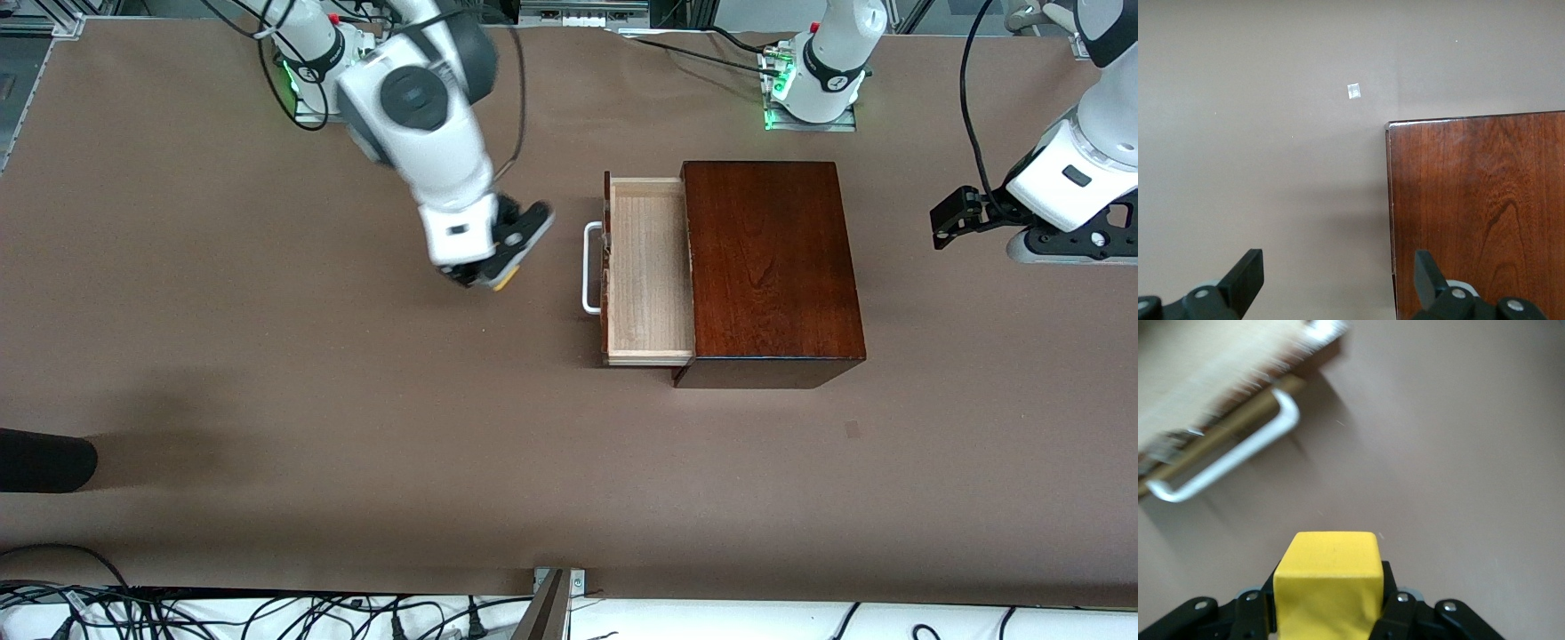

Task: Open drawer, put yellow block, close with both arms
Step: 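Carry the yellow cube with the right gripper and lower it into the drawer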

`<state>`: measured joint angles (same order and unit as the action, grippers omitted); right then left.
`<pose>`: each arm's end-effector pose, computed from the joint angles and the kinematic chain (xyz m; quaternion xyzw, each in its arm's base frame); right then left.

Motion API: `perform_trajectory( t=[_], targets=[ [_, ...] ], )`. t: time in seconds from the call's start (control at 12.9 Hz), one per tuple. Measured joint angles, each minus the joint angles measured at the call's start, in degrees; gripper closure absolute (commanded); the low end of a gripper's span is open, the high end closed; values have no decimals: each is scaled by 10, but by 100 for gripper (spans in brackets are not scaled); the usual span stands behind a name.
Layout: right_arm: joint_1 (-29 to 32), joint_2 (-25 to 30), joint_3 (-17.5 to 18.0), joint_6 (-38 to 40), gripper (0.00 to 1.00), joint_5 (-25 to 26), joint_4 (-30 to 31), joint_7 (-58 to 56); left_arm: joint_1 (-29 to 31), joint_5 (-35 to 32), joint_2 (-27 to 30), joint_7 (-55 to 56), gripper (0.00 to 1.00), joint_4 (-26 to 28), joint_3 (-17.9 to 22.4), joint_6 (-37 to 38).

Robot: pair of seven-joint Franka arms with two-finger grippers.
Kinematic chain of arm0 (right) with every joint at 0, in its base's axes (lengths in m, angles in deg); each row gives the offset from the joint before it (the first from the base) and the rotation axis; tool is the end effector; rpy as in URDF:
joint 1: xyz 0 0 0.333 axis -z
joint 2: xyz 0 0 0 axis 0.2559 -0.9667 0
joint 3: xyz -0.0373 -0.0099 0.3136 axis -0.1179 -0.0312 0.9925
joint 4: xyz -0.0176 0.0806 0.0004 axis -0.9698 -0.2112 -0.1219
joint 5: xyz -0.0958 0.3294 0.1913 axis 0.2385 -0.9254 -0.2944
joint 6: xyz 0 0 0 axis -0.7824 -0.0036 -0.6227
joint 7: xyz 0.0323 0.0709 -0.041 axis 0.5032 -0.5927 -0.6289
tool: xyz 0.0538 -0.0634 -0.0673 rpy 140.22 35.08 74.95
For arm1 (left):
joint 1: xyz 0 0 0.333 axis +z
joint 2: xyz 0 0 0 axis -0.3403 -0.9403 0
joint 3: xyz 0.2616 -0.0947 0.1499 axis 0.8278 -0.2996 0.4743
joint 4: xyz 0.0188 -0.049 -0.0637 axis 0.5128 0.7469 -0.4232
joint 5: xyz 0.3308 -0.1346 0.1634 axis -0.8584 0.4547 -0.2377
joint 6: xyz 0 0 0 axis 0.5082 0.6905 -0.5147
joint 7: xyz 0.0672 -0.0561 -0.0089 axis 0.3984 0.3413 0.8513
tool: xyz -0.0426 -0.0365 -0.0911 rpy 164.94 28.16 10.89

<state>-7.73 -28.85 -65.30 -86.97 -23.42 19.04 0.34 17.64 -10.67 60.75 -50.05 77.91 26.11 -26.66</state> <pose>0.5053 0.4444 0.4311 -0.8748 -0.4815 -0.0538 0.0076 0.5615 -0.0398 0.5862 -0.9990 0.0205 0.0099 0.0396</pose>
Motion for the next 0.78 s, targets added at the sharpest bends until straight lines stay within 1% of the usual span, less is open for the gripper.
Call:
perform_trajectory(
  t=[0.23, 0.47, 0.62, 0.78],
  targets=[
    [-93, -61, 0, 0, 100, 28, -80, -1, 0, 0, 0, 0, 0, 0, -2, 0],
    [-163, -126, -2, 2, 100, 91, -157, -4, 0, 0, 0, 0, 0, 0, -2, 5],
    [-206, -164, -6, 12, 100, 126, -198, -4, 0, 0, 1, 0, 0, -1, -2, 18],
    [-232, -193, -10, 20, 100, 152, -222, -7, 0, 0, 1, 0, 0, -2, -2, 22]
  ],
)
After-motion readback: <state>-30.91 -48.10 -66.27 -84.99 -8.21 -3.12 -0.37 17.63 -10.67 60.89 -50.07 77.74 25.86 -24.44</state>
